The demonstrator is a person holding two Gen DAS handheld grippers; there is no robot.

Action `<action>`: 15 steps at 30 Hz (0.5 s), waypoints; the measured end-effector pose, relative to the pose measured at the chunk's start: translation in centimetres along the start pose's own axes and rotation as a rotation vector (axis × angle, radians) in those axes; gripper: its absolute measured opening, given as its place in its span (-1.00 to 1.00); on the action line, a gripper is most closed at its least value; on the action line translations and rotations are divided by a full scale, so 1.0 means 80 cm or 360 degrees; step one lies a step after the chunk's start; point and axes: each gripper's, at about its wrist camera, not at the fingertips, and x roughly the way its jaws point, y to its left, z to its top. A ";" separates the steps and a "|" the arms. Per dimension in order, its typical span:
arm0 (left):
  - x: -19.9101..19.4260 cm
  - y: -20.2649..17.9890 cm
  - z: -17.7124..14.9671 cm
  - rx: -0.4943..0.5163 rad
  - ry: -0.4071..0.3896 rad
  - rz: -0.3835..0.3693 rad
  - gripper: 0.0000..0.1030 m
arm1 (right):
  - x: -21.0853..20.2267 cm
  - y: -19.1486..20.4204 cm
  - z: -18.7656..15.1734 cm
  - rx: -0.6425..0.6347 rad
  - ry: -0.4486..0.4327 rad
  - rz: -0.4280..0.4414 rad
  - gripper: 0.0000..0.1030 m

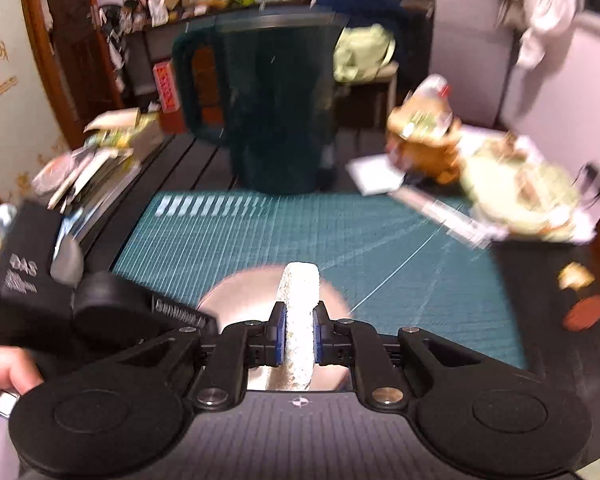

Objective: Clean bowl
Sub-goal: 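Scrub the sponge across the bowl bottom toward the rim with the right tool, then rub the sponge in circles inside the bowl with the right tool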

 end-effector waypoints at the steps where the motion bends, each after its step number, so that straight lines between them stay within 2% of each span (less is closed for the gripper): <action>1: 0.000 0.000 0.000 0.0000 0.0000 0.0000 -0.65 | 0.010 0.001 -0.001 0.0015 0.0034 0.0009 -0.77; 5: -0.002 -0.004 0.000 0.0006 -0.0001 0.0006 -0.64 | 0.027 0.005 -0.005 0.0034 0.0075 -0.0003 -0.77; 10: -0.001 -0.005 0.002 0.0001 0.0002 -0.0001 -0.64 | 0.033 0.014 -0.011 -0.0060 0.0078 -0.0179 -0.77; 15: -0.003 0.000 0.005 -0.0003 0.0007 -0.0007 -0.64 | 0.010 0.022 -0.010 -0.0192 -0.0008 -0.0317 -0.78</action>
